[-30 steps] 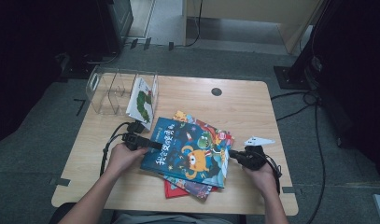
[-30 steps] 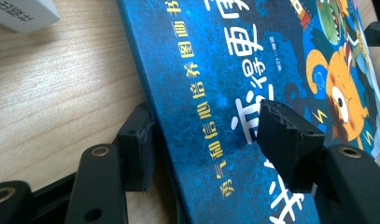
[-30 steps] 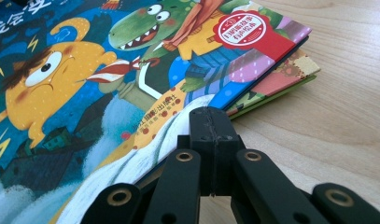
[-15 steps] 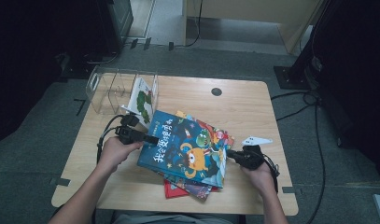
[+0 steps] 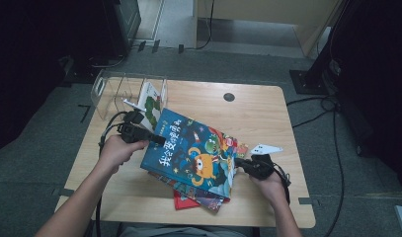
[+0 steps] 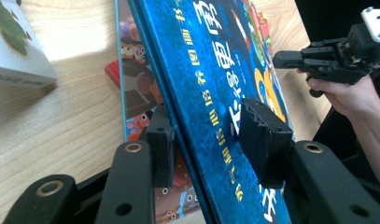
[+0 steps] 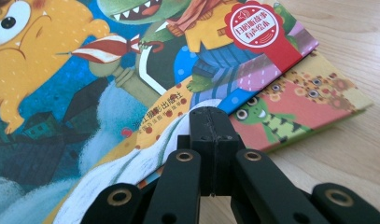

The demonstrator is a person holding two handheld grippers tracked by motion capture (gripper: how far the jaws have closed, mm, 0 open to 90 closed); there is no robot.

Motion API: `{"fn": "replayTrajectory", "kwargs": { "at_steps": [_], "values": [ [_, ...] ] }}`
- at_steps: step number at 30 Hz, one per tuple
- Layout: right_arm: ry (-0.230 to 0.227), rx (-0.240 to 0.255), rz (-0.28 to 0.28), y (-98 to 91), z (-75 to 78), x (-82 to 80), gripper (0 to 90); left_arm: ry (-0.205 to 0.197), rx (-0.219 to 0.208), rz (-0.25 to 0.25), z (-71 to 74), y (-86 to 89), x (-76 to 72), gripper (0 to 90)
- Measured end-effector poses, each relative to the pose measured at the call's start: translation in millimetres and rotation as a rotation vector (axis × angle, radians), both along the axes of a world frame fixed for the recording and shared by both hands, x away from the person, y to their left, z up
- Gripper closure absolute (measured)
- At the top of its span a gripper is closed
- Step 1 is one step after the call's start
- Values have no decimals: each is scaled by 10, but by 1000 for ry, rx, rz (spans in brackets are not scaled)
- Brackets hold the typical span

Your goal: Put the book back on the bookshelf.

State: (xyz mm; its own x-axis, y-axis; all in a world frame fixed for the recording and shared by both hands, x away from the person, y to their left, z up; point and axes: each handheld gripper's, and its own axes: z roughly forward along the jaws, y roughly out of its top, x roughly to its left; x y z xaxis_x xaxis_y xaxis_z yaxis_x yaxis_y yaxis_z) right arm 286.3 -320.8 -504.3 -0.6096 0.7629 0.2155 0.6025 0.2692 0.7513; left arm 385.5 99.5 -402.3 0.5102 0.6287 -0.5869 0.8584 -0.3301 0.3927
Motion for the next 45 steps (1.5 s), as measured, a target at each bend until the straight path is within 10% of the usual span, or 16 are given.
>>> {"fn": "replayTrajectory", "kwargs": {
  "at_steps": [24, 36, 45],
  "values": [
    [-90, -58, 161, 447, -2, 160, 777, 9, 25, -107, 815, -147, 225, 755],
    [-81, -86, 140, 385, 25, 204, 726, 71, 148, -172, 1246, -228, 433, 832],
    [-81, -78, 136, 405, 21, 206, 684, 61, 143, -172, 1363, -92, 396, 836]
  ]
}}
